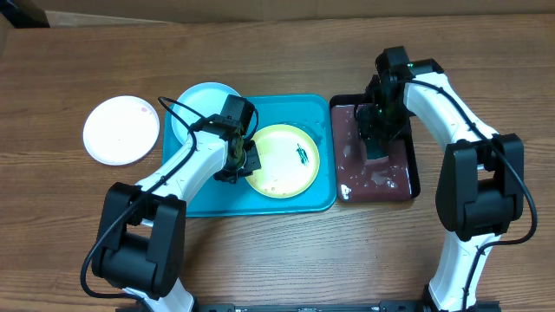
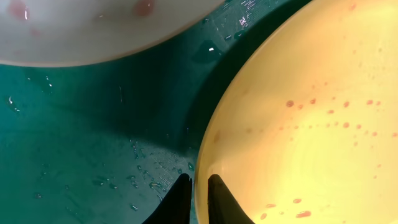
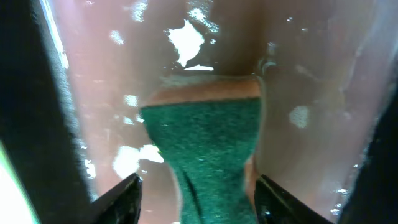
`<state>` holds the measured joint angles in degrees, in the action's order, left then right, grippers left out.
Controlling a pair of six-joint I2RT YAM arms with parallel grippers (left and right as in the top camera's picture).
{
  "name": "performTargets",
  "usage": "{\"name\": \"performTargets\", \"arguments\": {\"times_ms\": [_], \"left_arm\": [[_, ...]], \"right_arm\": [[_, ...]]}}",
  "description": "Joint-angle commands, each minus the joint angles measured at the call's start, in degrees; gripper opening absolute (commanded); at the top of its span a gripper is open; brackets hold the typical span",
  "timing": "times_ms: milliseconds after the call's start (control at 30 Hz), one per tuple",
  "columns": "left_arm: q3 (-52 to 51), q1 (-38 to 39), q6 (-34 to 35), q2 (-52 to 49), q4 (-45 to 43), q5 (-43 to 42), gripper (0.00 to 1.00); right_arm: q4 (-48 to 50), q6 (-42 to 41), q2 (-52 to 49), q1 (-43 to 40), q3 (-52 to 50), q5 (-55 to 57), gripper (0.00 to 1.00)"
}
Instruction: Clean dirty plates on tray and stack at the side
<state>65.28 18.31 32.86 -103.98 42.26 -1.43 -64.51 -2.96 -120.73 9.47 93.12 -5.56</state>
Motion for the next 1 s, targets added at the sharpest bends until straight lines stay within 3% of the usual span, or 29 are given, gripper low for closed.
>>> {"name": "performTargets", "arguments": {"times_ms": [0,467,633,767,967], "left_arm": [[0.1,0.3,-0.7,-0.7,0.2,0.5,0.13],[0.1,0.3,-0.7,-0.7,0.1,0.5,0.13],[0.1,0.3,-0.7,-0.7,0.1,0.6,0.13],[0.1,0.3,-0.7,-0.7,0.1,0.6,0.13],[0.1,0.3,-0.7,-0.7,-0.3,1.0,0.16]], "right_arm": [[0.6,0.0,-0.2,0.2,-0.5,4.5,0.63],[3.3,0.0,-0.2,1.4,-4.7,2.0,0.56],[3.6,0.0,-0.2,1.4,-4.6,2.0,0.41],[3.7,0.0,-0.2,1.4,-4.3,2.0,0.19],[1.4,0.0,-0.2,1.4,-1.6,0.2,0.04]]}}
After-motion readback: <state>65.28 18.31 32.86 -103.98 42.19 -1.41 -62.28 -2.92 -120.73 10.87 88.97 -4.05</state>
